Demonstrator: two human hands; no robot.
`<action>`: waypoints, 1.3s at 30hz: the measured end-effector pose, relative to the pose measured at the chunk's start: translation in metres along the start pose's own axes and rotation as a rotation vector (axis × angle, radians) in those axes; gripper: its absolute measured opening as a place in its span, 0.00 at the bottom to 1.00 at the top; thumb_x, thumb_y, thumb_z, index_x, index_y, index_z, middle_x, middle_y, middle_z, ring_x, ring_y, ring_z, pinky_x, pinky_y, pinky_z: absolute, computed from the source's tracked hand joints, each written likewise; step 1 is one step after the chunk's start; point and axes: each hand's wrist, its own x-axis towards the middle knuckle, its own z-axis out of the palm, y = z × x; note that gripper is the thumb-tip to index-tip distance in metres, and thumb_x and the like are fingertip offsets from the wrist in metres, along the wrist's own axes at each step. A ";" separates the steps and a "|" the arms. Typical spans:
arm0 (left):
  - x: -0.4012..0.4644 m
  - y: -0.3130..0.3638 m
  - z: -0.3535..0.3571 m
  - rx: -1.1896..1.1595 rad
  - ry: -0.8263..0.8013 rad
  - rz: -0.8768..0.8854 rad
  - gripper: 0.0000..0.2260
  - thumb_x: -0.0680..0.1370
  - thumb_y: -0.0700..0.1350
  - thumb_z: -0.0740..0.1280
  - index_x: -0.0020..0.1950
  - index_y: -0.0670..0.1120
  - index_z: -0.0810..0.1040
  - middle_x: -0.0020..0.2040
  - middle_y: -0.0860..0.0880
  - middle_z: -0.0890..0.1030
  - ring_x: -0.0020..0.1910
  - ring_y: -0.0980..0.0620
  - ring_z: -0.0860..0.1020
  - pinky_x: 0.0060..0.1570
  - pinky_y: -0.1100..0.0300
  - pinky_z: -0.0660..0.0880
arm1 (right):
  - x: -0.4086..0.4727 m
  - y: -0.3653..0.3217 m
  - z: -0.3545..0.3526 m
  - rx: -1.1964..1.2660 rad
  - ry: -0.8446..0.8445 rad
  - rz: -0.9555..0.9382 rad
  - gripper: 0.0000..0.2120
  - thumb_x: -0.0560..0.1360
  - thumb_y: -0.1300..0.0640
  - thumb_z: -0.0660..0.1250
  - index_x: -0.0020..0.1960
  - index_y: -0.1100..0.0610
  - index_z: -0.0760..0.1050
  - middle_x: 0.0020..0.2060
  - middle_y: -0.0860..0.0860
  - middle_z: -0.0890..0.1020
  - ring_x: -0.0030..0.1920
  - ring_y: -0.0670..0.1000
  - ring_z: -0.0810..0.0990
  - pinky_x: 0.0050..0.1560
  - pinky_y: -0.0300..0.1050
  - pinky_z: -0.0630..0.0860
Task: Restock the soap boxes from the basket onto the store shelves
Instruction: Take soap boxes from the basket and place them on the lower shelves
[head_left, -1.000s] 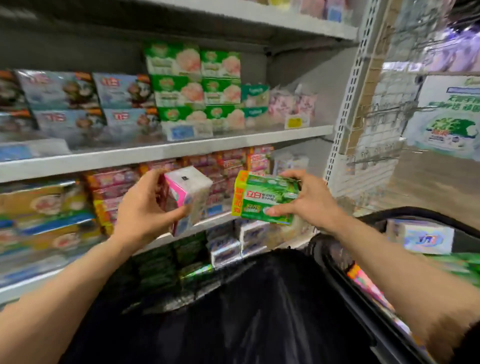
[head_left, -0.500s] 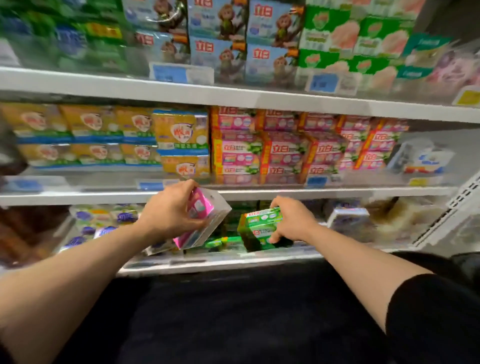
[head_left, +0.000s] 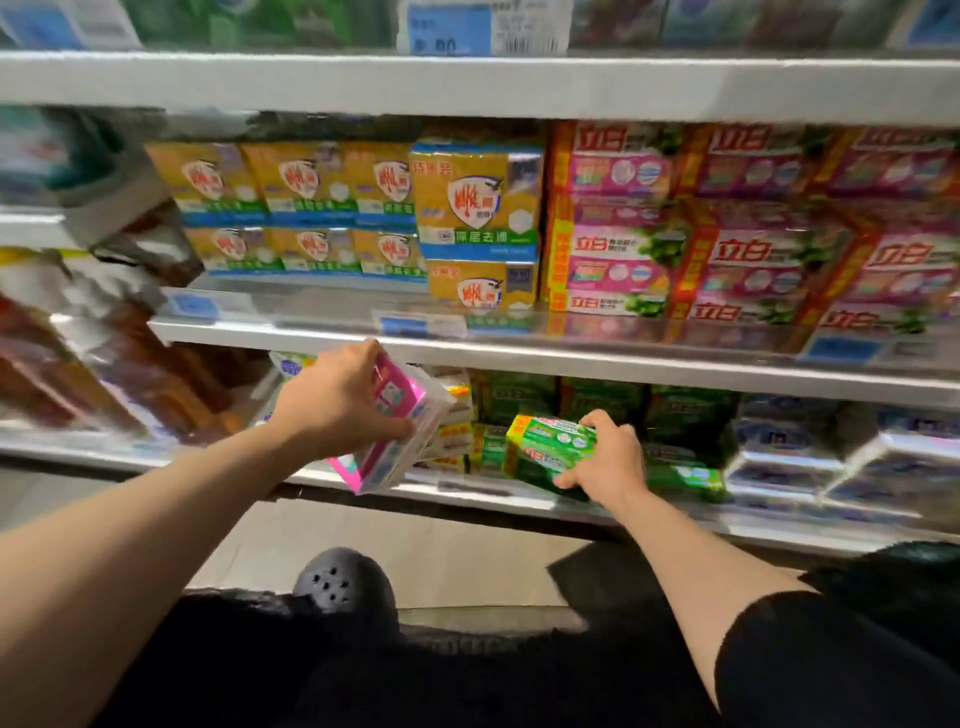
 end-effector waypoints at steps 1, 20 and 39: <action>0.000 0.000 0.003 0.020 -0.013 -0.004 0.26 0.66 0.53 0.78 0.58 0.47 0.73 0.50 0.49 0.79 0.44 0.52 0.74 0.41 0.60 0.69 | 0.004 -0.001 0.006 0.020 -0.002 -0.013 0.34 0.60 0.60 0.82 0.61 0.52 0.71 0.52 0.54 0.69 0.44 0.54 0.71 0.46 0.42 0.68; 0.005 0.002 0.023 0.027 0.100 0.212 0.29 0.64 0.53 0.80 0.59 0.45 0.74 0.50 0.51 0.80 0.45 0.54 0.75 0.38 0.69 0.68 | 0.041 -0.023 0.025 0.165 -0.139 0.026 0.36 0.68 0.60 0.77 0.71 0.52 0.67 0.62 0.59 0.75 0.60 0.59 0.74 0.48 0.43 0.73; -0.014 0.100 0.011 0.207 0.747 1.108 0.18 0.74 0.44 0.73 0.61 0.49 0.73 0.57 0.48 0.75 0.45 0.50 0.76 0.37 0.60 0.70 | -0.071 -0.067 -0.145 0.821 -0.400 -0.060 0.25 0.59 0.45 0.77 0.49 0.61 0.84 0.43 0.62 0.84 0.42 0.59 0.82 0.50 0.54 0.79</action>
